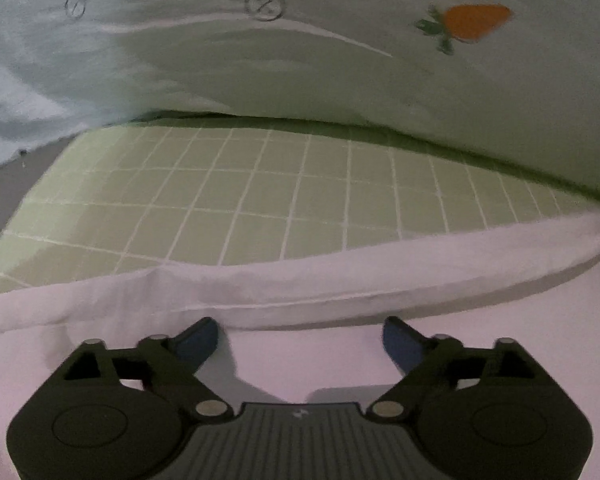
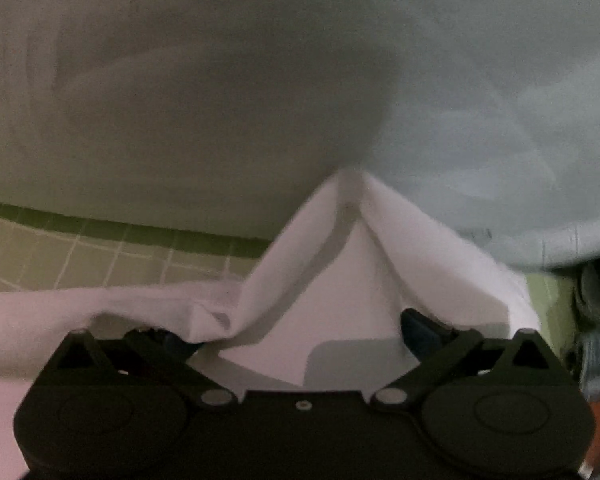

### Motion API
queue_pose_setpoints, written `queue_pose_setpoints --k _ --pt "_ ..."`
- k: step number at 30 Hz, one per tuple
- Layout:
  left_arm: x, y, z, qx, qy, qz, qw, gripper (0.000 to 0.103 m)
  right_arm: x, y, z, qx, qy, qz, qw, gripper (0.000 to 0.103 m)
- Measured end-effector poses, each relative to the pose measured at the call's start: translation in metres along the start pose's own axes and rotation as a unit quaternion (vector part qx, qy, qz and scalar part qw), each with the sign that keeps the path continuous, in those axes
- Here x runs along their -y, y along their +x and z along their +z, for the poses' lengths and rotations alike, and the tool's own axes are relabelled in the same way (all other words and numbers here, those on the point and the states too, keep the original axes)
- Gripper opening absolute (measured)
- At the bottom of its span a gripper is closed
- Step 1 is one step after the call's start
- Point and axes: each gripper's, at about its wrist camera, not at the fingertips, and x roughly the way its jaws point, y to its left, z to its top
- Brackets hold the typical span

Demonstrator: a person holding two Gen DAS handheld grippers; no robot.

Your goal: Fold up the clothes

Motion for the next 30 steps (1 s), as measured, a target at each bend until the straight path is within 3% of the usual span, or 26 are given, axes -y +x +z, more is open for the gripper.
queue_pose_setpoints --k 2,5,9,12,16,20,23,26,28,29,30 --pt "0.004 0.007 0.005 -0.001 -0.007 0.007 1.0 0.103 -0.004 0.0 0.002 0.005 -0.015 -0.005 1.0 0.103" --pt "0.008 0.007 0.007 -0.009 -0.027 0.021 0.9994 0.103 -0.005 -0.007 0.0 0.014 -0.018 -0.011 1.0 0.103" --pt "0.01 -0.004 -0.002 -0.023 -0.05 0.016 0.9984 0.103 0.013 -0.03 -0.023 0.012 0.041 -0.008 0.999 0.103" --pt "0.015 -0.023 -0.021 -0.03 -0.038 -0.001 0.9988 0.103 0.033 -0.056 -0.05 0.019 0.102 -0.023 0.994 0.103" --pt "0.019 -0.046 -0.058 -0.042 -0.009 -0.007 0.999 0.103 0.071 -0.099 -0.096 0.038 0.209 -0.053 0.976 0.103" --pt "0.021 -0.064 -0.085 -0.045 0.017 -0.01 0.9988 0.103 0.105 -0.119 -0.149 0.034 0.325 -0.079 0.942 0.102" --pt "0.018 -0.068 -0.09 -0.043 0.013 -0.016 0.9988 0.103 0.114 -0.112 -0.171 0.008 0.378 -0.084 0.922 0.094" --pt "0.018 -0.068 -0.094 -0.033 0.02 -0.018 0.9991 0.103 0.12 -0.108 -0.182 0.007 0.414 -0.055 0.909 0.087" --pt "0.017 -0.068 -0.096 -0.025 0.025 -0.02 0.9992 0.103 0.112 -0.103 -0.181 0.02 0.407 -0.046 0.912 0.081" --pt "0.016 -0.068 -0.097 -0.022 0.029 -0.023 0.9991 0.103 0.109 -0.1 -0.178 0.022 0.392 -0.048 0.919 0.072" --pt "0.016 -0.069 -0.099 -0.021 0.034 -0.025 0.9989 0.103 0.107 -0.098 -0.178 0.025 0.378 -0.053 0.924 0.052"
